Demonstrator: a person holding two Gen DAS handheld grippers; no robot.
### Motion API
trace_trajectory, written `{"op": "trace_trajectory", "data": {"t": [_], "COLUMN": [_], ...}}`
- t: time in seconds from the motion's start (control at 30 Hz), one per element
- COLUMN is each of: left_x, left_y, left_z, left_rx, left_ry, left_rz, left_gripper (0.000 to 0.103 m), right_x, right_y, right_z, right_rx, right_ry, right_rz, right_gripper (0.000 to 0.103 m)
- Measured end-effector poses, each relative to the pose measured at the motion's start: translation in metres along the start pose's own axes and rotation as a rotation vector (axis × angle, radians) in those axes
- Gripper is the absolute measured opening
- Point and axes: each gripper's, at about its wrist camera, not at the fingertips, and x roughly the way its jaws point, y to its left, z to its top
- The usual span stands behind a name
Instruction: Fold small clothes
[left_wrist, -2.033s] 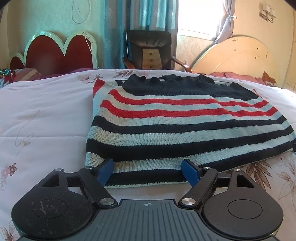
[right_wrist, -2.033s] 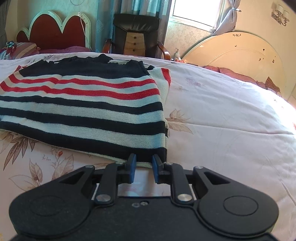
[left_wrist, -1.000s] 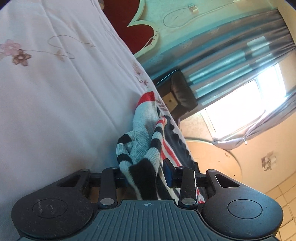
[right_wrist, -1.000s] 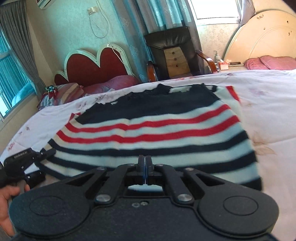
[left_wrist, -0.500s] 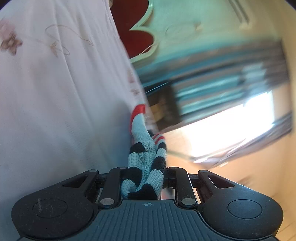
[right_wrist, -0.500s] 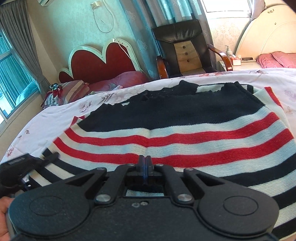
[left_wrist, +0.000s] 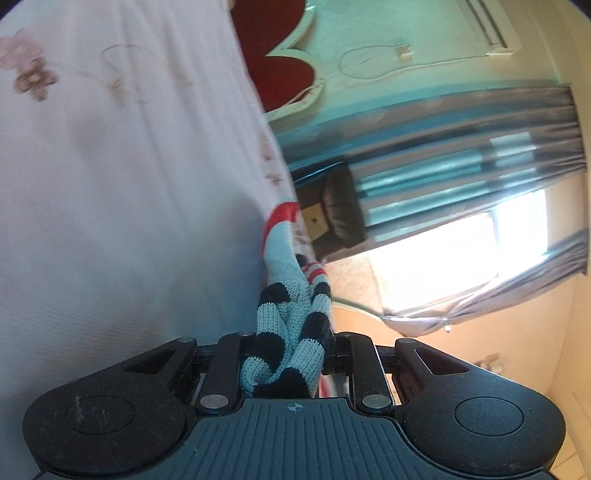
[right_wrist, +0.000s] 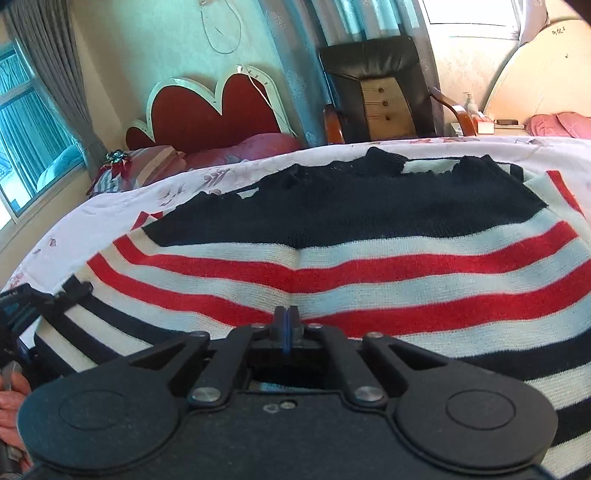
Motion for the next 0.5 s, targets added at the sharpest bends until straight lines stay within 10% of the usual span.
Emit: {"op": "trace_trajectory", "data": {"t": [0.27, 0.5], "left_x": [0.018, 0.073], "left_y": [-0.123, -0.200], "left_z": [-0.040, -0.141], "left_rx": [0.203, 0.530], "left_ry": [0.095, 0.292], "left_rz": [-0.156, 0.020], "left_gripper": [0.020, 0.020], "right_x": [0.003, -0.031], "right_y": [-0.013, -0.073], "right_z": [0.006, 0.007], "right_rx": [0.041, 0.339], "right_ry": [0.031, -0.026], "right_rz": [0.052, 0.115], "right_gripper": [0.000, 0.008]}}
